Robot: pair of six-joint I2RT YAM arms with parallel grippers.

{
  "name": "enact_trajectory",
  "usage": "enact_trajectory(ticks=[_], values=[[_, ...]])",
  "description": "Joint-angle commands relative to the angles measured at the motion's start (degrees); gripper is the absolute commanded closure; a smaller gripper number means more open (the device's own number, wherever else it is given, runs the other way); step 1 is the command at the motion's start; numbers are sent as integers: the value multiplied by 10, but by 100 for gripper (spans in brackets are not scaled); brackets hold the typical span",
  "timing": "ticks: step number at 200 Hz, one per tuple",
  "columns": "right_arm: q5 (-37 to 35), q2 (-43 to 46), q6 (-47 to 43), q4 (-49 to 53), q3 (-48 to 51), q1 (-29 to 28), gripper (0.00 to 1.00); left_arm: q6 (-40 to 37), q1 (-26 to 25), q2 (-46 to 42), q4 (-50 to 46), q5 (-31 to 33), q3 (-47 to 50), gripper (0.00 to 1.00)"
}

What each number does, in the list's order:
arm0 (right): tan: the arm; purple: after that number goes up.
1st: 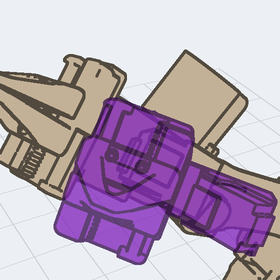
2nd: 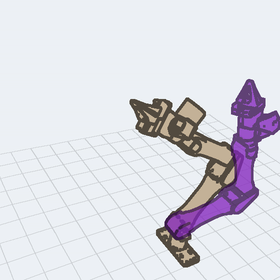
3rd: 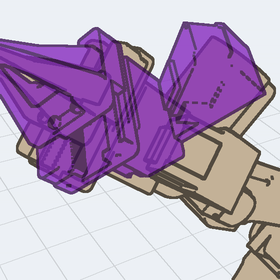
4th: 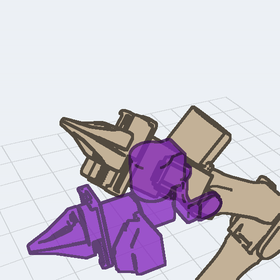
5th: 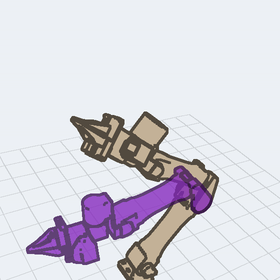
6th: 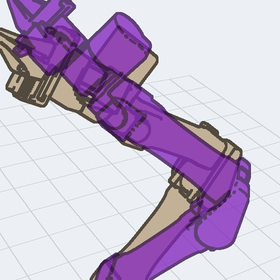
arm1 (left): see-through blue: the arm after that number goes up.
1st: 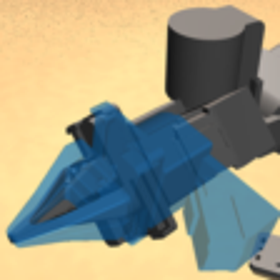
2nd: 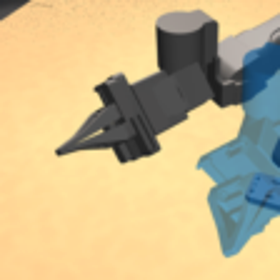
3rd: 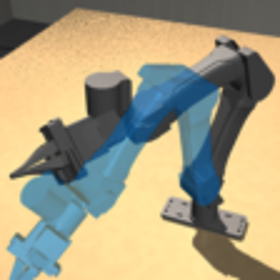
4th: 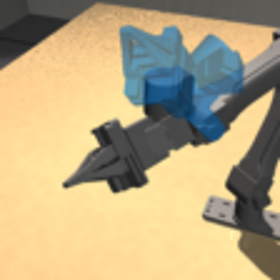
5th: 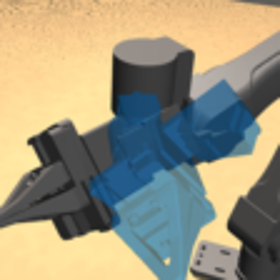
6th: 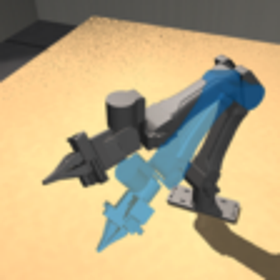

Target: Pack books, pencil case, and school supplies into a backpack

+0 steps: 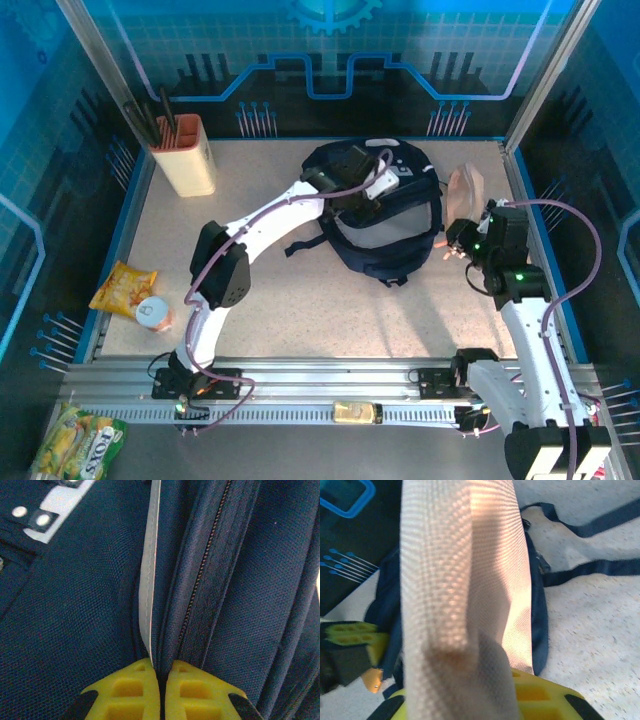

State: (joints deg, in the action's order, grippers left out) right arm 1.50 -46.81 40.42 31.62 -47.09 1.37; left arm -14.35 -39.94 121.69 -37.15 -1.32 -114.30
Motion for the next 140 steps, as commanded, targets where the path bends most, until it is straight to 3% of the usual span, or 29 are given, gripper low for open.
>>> enact_trajectory(ticks=[1,28,67,100,140], values=[[-1,16,38,62,13,14,81,67,21,-54,54,-52,1,100],[108,10,83,60,26,14,83,94,24,-64,93,-67,4,100],[307,-36,173,-95,69,1,83,112,24,-82,152,-75,19,100],[368,-114,241,-246,87,-27,83,116,23,-104,180,-93,43,100],[376,-244,320,-403,70,-56,82,115,23,-130,194,-92,70,100]])
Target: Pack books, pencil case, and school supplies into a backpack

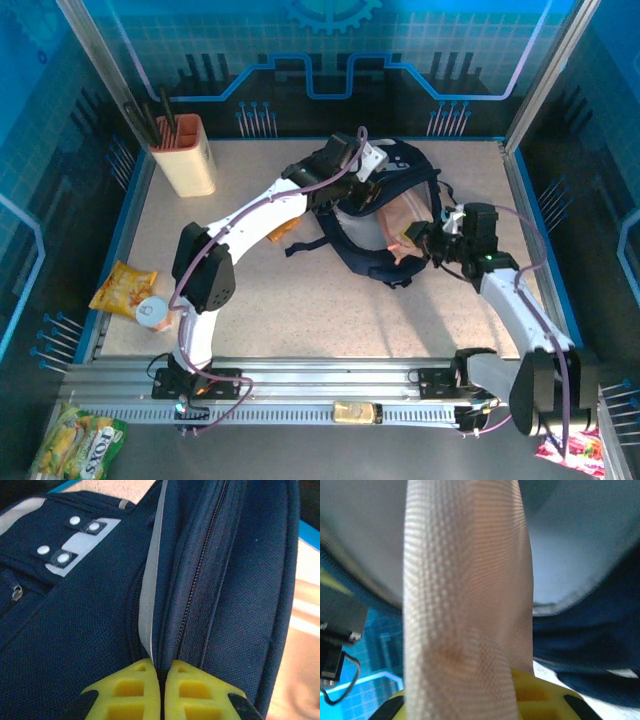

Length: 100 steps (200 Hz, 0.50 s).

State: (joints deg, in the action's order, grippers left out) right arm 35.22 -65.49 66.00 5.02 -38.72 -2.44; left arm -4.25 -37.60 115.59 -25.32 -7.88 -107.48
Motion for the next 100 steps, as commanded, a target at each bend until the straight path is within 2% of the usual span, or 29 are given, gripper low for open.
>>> enact_trajectory(ticks=[1,73,100], values=[[38,-61,64,-138,-15,-18,82,14,0,-70,76,-26,3,100],[12,-301,136,-302,-113,-33,78,19,0,-91,86,-26,28,100],[12,-354,133,-300,-149,-34,68,19,1,-87,85,-20,28,100]])
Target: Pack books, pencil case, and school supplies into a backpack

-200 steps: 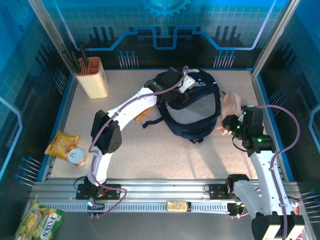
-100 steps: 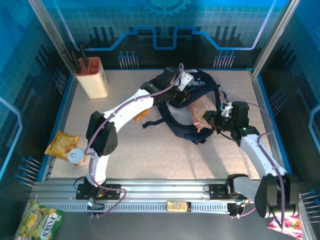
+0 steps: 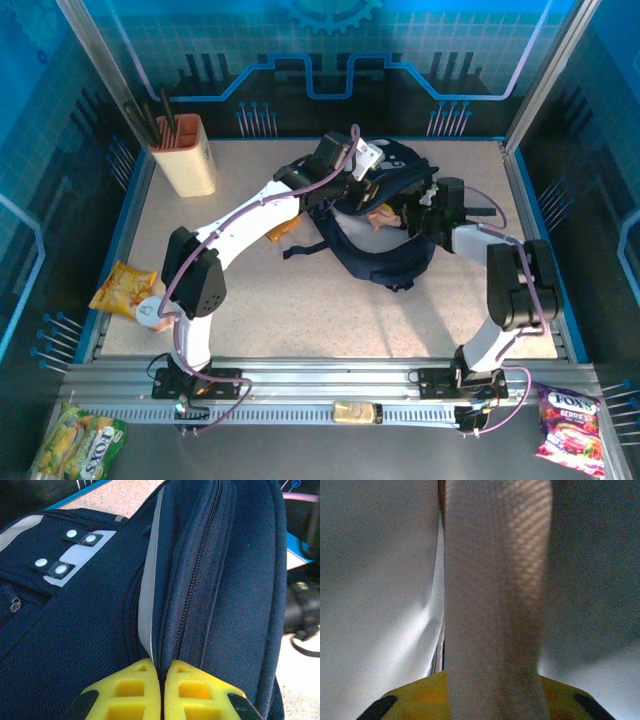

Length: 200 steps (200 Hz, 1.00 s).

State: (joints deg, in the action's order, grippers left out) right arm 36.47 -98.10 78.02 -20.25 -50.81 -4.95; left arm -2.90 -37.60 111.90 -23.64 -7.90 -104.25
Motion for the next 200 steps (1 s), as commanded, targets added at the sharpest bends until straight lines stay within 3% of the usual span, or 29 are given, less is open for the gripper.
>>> enact_trajectory(ticks=[1,55,83,110,132,200], values=[[-1,-28,13,-48,-28,-9,68,6,0,-50,69,-19,-4,100],[-54,117,-74,104,58,11,28,7,2,-44,65,-11,-7,100],[-89,220,-114,206,102,28,21,9,3,-40,66,-14,-7,100],[-139,277,-130,268,116,10,24,13,3,-41,78,-20,0,100],[-170,278,-128,266,114,-14,31,17,3,-40,79,-23,0,100],[-211,106,-130,182,12,-45,65,23,3,-39,66,-27,0,100]])
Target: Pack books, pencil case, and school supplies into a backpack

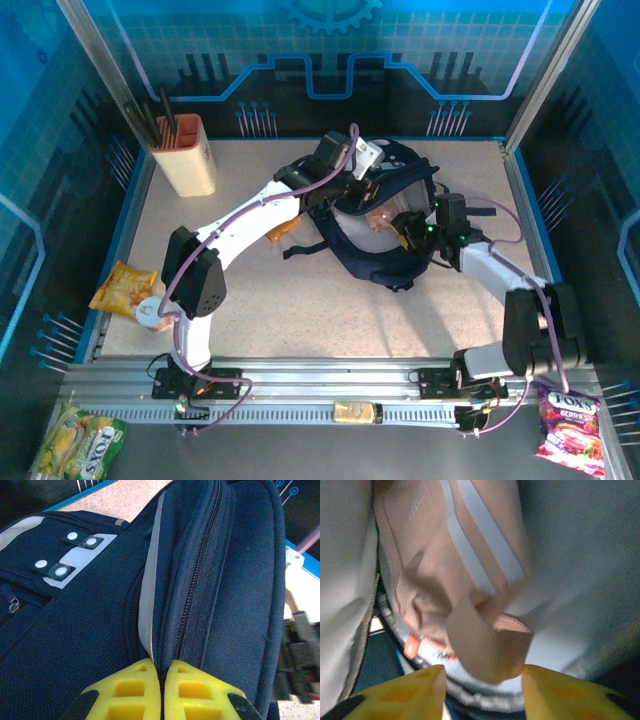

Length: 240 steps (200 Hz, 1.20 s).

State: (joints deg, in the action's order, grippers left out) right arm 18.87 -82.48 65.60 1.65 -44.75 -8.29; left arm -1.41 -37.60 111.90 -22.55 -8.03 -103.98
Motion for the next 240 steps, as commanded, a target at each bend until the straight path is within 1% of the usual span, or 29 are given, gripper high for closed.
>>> enact_trajectory(ticks=[1,10,21,33,50,70,83,93,110,128,143,159,174,188,204,219,240], values=[[-36,-54,-5,-40,-50,-11,66,8,3,-39,54,-26,-3,100],[-43,-80,-4,-65,-53,-11,70,10,3,-39,52,-27,-3,100],[-50,-111,-4,-84,-84,-9,72,11,3,-38,50,-26,-5,100],[-39,-141,-8,-112,-103,-6,74,13,3,-38,47,-25,-5,100],[-30,-164,-12,-141,-115,-5,73,15,3,-35,43,-23,-8,100],[-16,-152,-14,-157,-100,-3,66,21,3,-29,38,-17,-13,100],[-13,-118,-21,-163,-72,-2,59,25,3,-24,38,-15,-16,100],[-16,-81,-30,-145,-42,0,53,30,3,-20,40,-15,-18,100],[-27,-4,-39,-78,1,5,42,37,4,-9,38,-12,-24,100],[-70,85,-47,9,34,3,33,42,6,4,32,-13,-32,100],[-116,157,-54,82,56,1,29,45,5,16,29,-17,-39,100],[-178,234,-57,161,70,1,29,47,5,28,24,-34,-46,100],[-218,292,-69,214,67,1,28,49,4,39,18,-54,-51,100],[-242,333,-84,245,53,0,29,56,3,46,11,-72,-53,90],[-249,357,-99,274,22,-2,28,74,4,46,-3,-91,-55,74],[-249,359,-111,286,-6,-7,28,99,5,30,4,-101,-35,62],[-243,343,-123,276,-27,-17,27,138,12,-7,25,-109,15,48]])
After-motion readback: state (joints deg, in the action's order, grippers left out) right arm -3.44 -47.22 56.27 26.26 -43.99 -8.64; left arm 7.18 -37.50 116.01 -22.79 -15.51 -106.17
